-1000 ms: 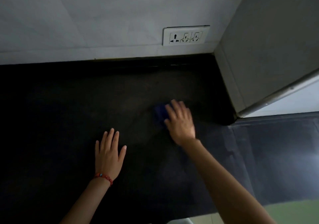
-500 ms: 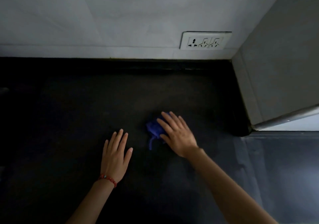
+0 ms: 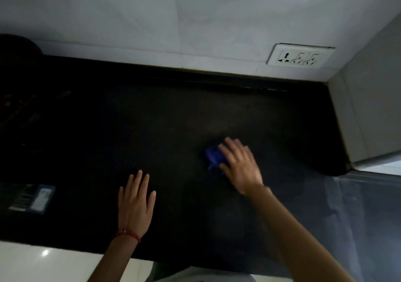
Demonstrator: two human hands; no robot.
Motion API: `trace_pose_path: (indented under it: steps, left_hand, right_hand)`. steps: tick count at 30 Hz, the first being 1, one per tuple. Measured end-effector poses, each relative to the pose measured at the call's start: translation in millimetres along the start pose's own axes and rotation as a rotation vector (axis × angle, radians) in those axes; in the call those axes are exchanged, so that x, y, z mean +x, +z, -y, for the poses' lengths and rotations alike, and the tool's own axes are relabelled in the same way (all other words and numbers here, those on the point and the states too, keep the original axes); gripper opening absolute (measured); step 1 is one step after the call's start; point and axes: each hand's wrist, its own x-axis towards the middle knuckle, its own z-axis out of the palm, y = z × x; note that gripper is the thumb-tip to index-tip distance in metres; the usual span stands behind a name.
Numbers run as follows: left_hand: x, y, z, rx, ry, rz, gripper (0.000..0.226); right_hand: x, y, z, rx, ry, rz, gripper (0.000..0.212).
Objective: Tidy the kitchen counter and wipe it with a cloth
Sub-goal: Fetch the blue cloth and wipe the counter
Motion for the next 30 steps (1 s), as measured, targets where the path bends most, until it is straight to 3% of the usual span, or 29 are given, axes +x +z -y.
trace_pose_path:
  steps: [2, 3, 7, 9, 16, 19, 23, 30]
  left_hand:
    - [-5.9, 1.5, 9.2, 0.005, -0.008, 0.011, 0.071]
    - [-9.1, 2.6, 13.3, 0.008, 0.001, 0.021, 0.075]
    - [-14.5, 5.6, 21.1, 0.007, 0.04, 0.03, 0.077]
    - [-14.0, 5.9, 23.0, 0.001, 0.052, 0.031, 0.075]
    - [-14.0, 10.3, 31.8, -0.01, 0.093, 0.013, 0.069]
    - [-13.8, 11.2, 35.2, -0.012, 0.115, 0.016, 0.062]
    - [-15.3, 7.4, 41.4, 0.015, 0.162, 0.026, 0.06]
    - [-33.6, 8.7, 50.4, 0.055, 0.177, 0.052, 0.053]
  right_hand:
    - [20.2, -7.3, 1.0, 0.067, 0.25, 0.069, 0.057]
    - [21.8, -5.5, 16.4, 0.081, 0.287, 0.075, 0.057]
    - [-23.7, 16.9, 83.8, -0.004, -0.059, 0.112, 0.055]
    - [-36.7, 18.2, 79.7, -0.04, -0.079, 0.121, 0.055]
    - [-41.7, 7.5, 66.5, 0.188, 0.204, 0.082, 0.058]
    - [-39.7, -5.9, 71.6, 0.368, 0.346, -0.012, 0.056]
    - [-36.6, -16.5, 75.1, 0.289, 0.606, 0.014, 0.062]
    - [-37.1, -19.8, 86.7, 0.39, 0.604, 0.04, 0.054]
